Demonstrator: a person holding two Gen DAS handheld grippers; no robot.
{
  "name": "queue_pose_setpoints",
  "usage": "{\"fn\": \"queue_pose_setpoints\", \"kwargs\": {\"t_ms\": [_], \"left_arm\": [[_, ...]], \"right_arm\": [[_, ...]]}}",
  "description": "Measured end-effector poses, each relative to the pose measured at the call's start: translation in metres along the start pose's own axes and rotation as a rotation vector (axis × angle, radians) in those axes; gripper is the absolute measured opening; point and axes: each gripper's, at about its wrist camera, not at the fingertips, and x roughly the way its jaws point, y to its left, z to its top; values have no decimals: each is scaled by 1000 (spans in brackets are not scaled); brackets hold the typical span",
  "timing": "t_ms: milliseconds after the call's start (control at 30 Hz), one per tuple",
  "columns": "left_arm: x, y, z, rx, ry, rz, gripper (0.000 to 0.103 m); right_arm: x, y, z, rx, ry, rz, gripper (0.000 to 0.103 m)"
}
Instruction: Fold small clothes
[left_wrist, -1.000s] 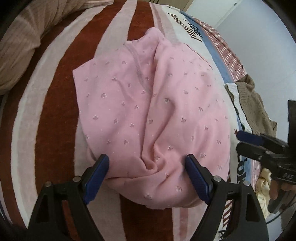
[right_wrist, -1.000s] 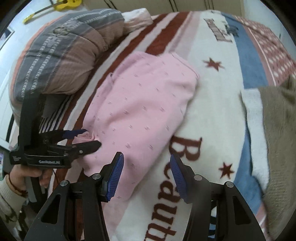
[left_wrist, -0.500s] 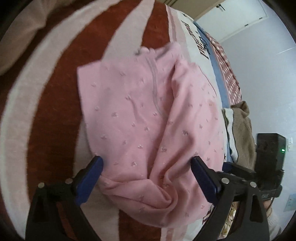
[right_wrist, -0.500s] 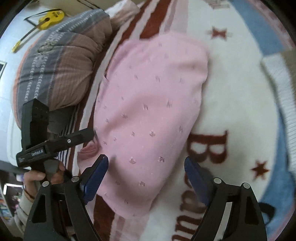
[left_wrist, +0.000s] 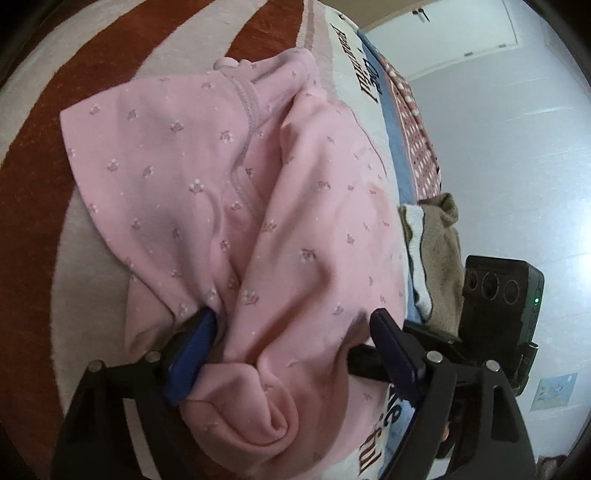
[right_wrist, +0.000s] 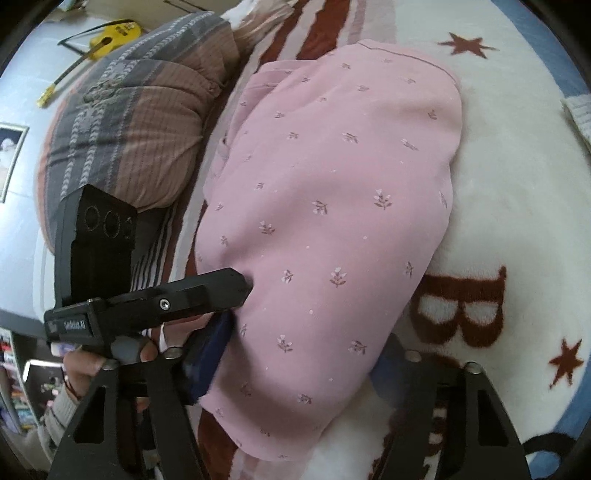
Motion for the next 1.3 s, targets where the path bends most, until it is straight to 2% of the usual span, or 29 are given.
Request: {"fn": "queue_pose_setpoints", "kwargs": {"t_ms": [67,267,333,400,533,733,800,900,967,1167,1300], "left_arm": [[-8,1,6,5,-8,39,82],[-44,15,46,20,-128,136,83],[-41,20,59,28,-126,168,83],[-33,25,67,25,-111,162,83],[-14,30,72,0,-99,83,83],[16,11,72,-13,-52,-25,83],[21,7,71,-20,-27,-88,83],[24,6,69,-39,17,-222,83],[22,9,67,-48,32,-264,83],[-3,17,64,-57,5,-216,83],[-22,21,54,-18,9,-192,92]], "right_arm": [[-2,2,-1,-25,3,-5,55],[-13,-4,2,-16,-5,-22,57],[-18,-6,4,-17,-27,-45,57],[-23,-11,7,-11,-53,-69,57],[-28,-19,10,4,-74,-82,57],[-29,-25,8,3,-70,-87,57],[-30,-27,5,4,-67,-81,57],[-29,-28,3,9,-61,-67,57],[-27,-28,3,11,-60,-51,57],[-20,-26,5,15,-59,-33,57],[-20,-28,7,27,-59,-24,64]]}}
